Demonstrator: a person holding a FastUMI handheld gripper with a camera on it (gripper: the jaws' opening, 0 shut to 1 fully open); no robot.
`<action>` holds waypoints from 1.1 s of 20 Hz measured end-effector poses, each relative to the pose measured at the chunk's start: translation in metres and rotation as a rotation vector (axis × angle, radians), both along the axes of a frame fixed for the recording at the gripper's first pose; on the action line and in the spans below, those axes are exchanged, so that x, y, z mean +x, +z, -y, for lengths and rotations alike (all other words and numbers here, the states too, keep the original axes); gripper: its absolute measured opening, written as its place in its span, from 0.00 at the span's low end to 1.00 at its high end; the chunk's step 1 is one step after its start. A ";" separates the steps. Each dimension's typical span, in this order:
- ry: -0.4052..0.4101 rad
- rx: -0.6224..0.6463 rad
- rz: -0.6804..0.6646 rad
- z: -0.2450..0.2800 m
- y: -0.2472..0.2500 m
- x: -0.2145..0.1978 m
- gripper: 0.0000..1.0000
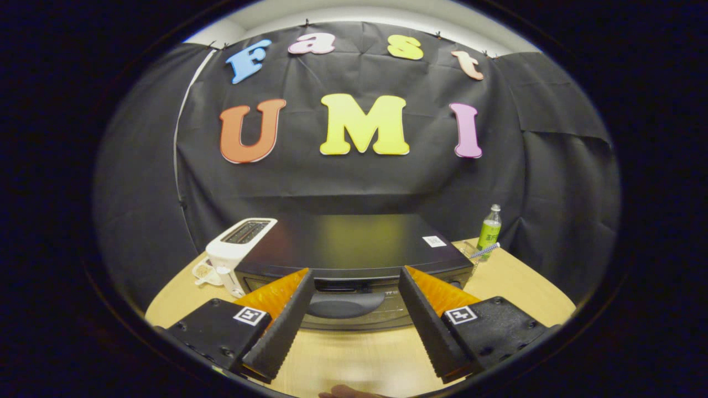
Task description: Open the toaster oven, put the food inside, and close the toaster oven door.
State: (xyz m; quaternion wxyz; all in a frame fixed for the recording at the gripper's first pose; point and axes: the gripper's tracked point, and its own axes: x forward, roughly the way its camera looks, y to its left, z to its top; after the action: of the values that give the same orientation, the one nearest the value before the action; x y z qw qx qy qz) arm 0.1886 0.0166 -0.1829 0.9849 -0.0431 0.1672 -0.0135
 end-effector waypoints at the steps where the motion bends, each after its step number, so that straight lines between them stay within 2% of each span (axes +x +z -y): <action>1: 0.008 0.001 -0.010 -0.002 -0.009 0.009 1.00; 3: 0.023 0.044 -0.047 -0.011 -0.028 0.016 1.00; 10: 0.019 0.034 -0.049 -0.016 -0.034 0.016 0.99; 14: 0.053 0.050 -0.058 -0.014 -0.036 -0.006 0.98; 22: 0.045 0.012 -0.141 -0.007 -0.059 -0.056 0.98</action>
State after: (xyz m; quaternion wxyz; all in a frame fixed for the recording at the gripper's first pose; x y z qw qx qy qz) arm 0.1330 0.0232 -0.2422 0.9709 -0.0417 0.2353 0.0125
